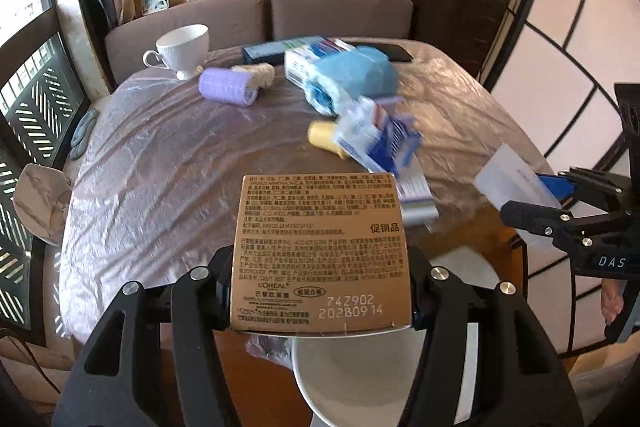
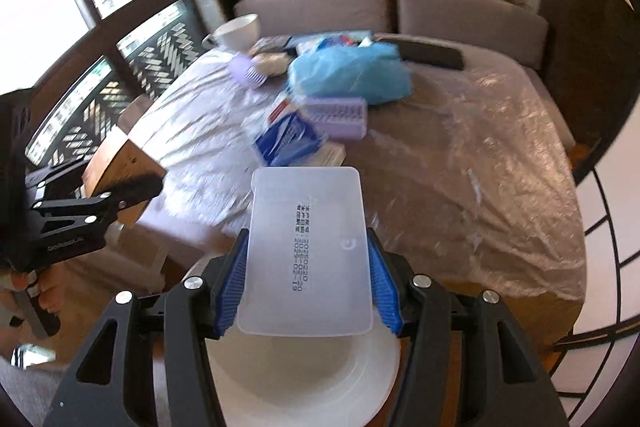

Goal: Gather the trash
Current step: 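Carry the box in left gripper and tray in right gripper over the white bin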

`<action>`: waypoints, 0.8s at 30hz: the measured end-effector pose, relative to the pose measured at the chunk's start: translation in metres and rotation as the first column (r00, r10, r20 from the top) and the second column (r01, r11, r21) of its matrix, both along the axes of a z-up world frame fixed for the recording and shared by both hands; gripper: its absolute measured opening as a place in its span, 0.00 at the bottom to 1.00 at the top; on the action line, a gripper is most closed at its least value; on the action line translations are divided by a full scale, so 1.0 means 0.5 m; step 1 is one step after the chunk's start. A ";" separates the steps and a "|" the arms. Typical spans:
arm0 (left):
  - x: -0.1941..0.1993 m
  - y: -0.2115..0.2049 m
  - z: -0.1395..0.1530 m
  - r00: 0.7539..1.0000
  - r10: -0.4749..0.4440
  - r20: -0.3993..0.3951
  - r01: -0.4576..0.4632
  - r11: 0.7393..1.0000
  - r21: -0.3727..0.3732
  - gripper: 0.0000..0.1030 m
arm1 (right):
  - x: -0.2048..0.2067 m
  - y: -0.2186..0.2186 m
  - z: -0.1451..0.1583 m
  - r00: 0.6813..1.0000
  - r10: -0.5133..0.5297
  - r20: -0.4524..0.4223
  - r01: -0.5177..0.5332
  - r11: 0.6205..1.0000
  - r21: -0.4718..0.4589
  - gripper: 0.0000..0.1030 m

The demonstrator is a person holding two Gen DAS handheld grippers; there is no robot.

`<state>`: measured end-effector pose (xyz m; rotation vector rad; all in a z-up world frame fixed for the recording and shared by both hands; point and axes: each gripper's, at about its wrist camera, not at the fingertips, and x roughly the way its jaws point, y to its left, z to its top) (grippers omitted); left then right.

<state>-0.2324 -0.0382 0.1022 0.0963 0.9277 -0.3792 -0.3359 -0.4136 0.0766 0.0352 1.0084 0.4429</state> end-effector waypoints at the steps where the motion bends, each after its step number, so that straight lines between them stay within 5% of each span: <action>1: -0.007 -0.004 -0.002 1.000 -0.007 -0.008 0.007 1.000 0.000 0.58 | -0.010 -0.001 -0.008 1.000 0.024 -0.015 -0.024 1.000 0.006 0.53; 24: -0.055 -0.059 -0.166 0.976 -0.118 -0.185 0.141 0.984 0.113 0.58 | -0.063 0.019 -0.168 0.969 0.170 -0.178 -0.182 0.981 -0.058 0.53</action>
